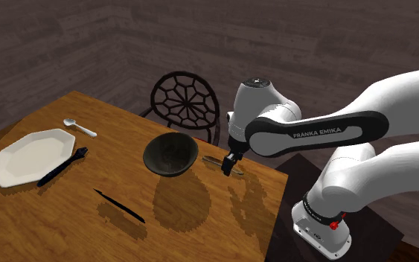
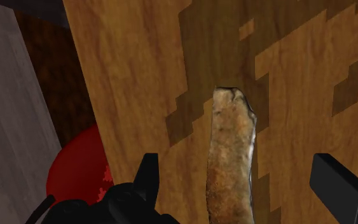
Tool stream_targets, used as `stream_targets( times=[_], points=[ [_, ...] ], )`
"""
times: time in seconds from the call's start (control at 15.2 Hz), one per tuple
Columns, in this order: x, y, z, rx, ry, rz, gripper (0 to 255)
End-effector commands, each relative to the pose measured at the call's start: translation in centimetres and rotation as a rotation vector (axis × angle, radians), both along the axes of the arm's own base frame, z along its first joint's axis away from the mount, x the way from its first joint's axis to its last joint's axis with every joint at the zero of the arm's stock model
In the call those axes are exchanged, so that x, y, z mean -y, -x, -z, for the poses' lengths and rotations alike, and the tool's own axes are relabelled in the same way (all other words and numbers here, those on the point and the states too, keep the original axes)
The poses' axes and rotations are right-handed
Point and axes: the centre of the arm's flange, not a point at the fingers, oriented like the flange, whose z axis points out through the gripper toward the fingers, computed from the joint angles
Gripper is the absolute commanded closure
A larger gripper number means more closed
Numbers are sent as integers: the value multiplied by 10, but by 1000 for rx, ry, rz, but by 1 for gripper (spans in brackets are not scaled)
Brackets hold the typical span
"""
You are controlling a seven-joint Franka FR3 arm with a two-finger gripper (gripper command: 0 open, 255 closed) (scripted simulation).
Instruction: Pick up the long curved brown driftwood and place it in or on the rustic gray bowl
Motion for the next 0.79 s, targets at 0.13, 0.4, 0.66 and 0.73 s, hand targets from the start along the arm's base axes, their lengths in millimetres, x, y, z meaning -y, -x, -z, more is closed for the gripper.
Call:
stream_targets(
  times=[0.13,0.4,0.66,0.73],
  points=[
    [-1,0,8,1,0,0,0],
    [-1,0,8,1,0,0,0],
    [-1,0,8,1,0,0,255],
    [-1,1,8,1,0,0,255]
  ],
)
